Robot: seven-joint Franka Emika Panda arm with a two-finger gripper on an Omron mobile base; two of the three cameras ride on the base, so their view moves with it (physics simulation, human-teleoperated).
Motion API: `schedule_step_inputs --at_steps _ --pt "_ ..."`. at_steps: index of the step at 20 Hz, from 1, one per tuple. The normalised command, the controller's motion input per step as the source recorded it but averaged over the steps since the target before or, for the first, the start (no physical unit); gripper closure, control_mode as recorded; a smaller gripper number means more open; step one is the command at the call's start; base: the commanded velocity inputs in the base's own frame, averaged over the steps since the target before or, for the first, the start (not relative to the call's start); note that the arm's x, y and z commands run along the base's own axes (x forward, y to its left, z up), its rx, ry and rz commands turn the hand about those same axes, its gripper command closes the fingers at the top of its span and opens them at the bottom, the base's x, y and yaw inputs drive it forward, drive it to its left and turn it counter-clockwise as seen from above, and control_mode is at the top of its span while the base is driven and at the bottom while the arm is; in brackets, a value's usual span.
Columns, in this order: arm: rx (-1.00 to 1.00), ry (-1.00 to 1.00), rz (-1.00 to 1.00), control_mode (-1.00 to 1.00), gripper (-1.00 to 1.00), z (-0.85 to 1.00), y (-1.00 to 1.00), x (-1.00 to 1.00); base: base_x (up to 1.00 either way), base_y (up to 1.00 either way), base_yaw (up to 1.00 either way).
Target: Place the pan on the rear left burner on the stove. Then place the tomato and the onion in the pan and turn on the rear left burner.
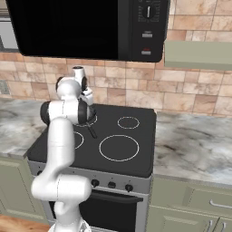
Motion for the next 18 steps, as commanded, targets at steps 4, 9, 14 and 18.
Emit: schedule_step_inputs --at_steps 4,9,14,18 --pt "-0.02 0.00 0.00 -1.00 -1.00 0.02 0.00 -0.58 0.00 0.00 0.00" --pt "-0.02 0.00 0.00 -1.00 -1.00 0.01 0.00 -0.65 0.00 0.00 0.00" --pt "-0.02 -0.05 0.00 -1.00 -1.00 0.22 0.00 -0.72 0.00 0.00 0.00" --pt "-0.01 -0.09 0.00 -1.00 -1.00 0.37 0.00 -0.64 0.00 0.00 0.00"
